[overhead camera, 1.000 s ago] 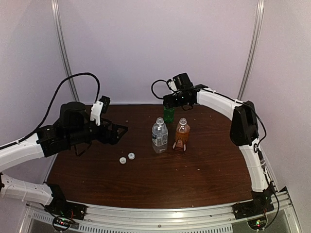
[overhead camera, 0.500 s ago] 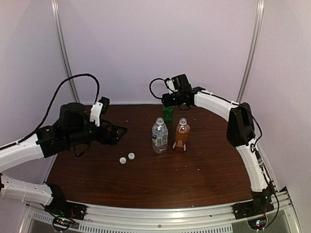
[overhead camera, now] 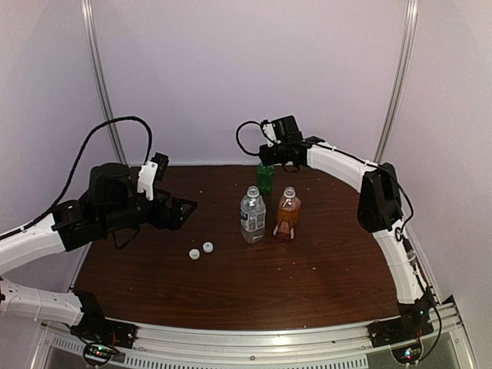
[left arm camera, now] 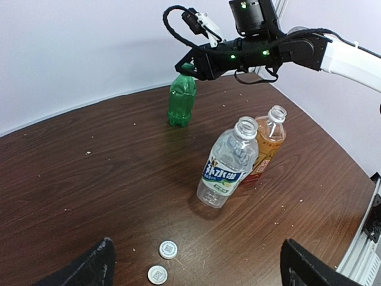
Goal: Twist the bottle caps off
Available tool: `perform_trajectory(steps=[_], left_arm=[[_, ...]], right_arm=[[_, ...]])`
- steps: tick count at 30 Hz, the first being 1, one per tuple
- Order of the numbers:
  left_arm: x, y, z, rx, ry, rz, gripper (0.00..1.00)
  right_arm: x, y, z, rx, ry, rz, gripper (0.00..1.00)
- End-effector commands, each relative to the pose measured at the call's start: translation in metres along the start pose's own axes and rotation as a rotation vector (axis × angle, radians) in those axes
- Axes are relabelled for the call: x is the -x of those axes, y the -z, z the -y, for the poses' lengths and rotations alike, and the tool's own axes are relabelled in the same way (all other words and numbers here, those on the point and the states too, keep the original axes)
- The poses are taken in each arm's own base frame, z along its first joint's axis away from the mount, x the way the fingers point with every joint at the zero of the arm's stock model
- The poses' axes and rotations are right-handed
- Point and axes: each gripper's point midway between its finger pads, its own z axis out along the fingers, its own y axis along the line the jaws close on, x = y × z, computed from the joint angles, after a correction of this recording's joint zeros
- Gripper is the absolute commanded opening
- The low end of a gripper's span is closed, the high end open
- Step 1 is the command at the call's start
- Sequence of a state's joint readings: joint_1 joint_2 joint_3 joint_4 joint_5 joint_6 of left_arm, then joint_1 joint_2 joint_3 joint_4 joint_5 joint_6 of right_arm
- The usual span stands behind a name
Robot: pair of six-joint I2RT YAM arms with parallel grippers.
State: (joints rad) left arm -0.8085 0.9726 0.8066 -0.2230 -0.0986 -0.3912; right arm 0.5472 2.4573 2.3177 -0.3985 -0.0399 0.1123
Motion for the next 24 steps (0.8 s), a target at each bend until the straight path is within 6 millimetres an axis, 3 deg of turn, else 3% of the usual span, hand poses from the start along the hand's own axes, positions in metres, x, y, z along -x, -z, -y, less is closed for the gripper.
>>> perform_trajectory(steps=[1,4,9,13,18,24], left_arm=[[0.006,0.007,-0.01,0.049,0.0,0.042,0.98],[0.013,0.015,-0.015,0.074,0.018,0.075,0.98],[0.024,0.026,-0.018,0.085,0.036,0.142,0.98],[0.031,0.027,-0.013,0.063,0.049,0.15,0.98],[0.046,0.022,0.004,-0.008,-0.02,0.144,0.98],[0.064,0.019,0.024,-0.089,-0.108,0.156,0.98]], right_arm=[[0.021,0.01,0.007,-0.031,0.011,0.044,0.24],[0.035,0.025,0.007,-0.026,0.02,0.062,0.18],[0.076,0.072,0.0,0.011,0.024,0.137,0.11],[0.114,0.125,-0.007,0.057,0.028,0.22,0.06],[0.142,0.194,-0.023,0.149,0.024,0.287,0.04],[0.133,0.26,-0.065,0.306,0.084,0.264,0.04]])
